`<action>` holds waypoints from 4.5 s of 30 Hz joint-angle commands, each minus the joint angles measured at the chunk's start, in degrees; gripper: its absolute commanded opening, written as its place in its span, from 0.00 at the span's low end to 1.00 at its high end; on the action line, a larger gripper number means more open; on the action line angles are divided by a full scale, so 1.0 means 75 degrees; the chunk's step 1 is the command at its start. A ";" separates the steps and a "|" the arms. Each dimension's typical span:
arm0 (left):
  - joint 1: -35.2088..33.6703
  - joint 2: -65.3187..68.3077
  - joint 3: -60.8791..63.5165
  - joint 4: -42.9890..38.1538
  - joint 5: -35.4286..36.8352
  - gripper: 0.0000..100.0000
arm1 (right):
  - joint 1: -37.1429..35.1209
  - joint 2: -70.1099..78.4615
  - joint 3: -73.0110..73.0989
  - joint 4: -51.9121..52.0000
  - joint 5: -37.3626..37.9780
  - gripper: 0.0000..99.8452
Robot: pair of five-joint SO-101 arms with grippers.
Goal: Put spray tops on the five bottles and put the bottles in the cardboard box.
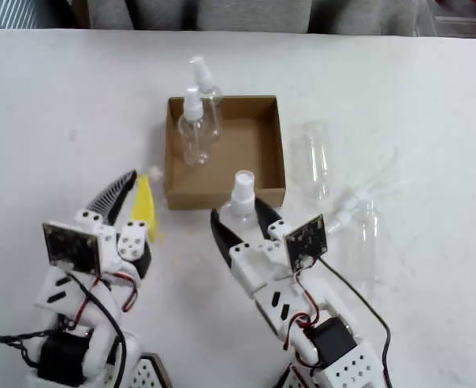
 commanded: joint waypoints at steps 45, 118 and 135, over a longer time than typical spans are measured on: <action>-0.1823 -0.0018 0.2649 0.0176 -0.0082 0.02 | -0.0639 0.7273 -0.2438 -0.7871 0.1020 0.05; -0.1834 -0.0018 0.2649 0.0129 -0.0082 0.02 | -0.0018 1.5701 -0.5603 -1.1411 0.1664 0.19; -0.1834 -0.0018 0.2649 0.0129 -0.0082 0.02 | -0.0029 1.5174 -0.5568 -1.0379 0.1348 0.28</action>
